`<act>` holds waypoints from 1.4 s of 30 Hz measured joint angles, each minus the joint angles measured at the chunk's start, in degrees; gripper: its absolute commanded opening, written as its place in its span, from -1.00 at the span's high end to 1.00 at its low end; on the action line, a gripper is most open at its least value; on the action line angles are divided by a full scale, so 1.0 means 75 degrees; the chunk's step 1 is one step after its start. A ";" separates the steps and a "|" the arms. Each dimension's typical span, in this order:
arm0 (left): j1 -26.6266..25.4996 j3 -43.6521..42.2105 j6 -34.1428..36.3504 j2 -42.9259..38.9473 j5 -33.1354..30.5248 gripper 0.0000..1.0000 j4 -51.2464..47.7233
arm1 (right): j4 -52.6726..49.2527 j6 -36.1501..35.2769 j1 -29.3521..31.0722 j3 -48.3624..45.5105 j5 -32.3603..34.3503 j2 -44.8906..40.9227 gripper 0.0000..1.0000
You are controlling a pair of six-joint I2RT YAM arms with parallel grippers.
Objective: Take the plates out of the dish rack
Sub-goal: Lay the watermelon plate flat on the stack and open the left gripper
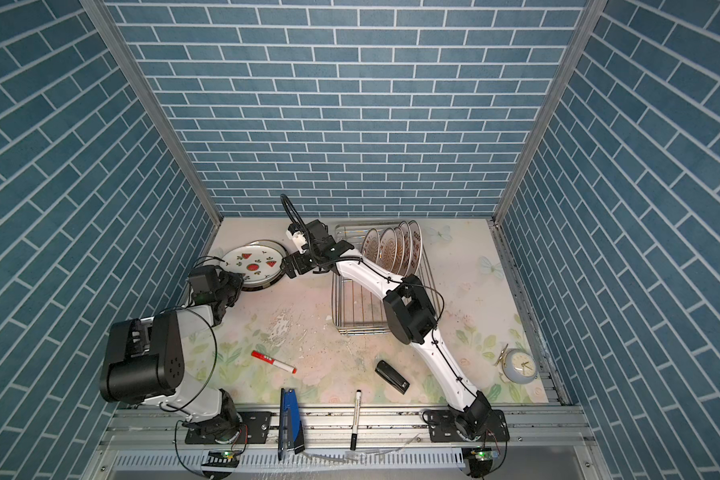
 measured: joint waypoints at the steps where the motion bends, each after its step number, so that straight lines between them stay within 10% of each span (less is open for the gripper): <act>1: 0.0000 0.0015 0.0032 0.0000 -0.0003 0.52 -0.0076 | 0.0000 0.0000 0.0000 0.0000 0.0000 0.0020 -0.98; 42: -0.0414 0.1271 0.1349 0.0221 -0.1448 0.27 -0.2498 | -0.0309 0.0000 0.0085 0.0166 0.0093 0.0146 -0.98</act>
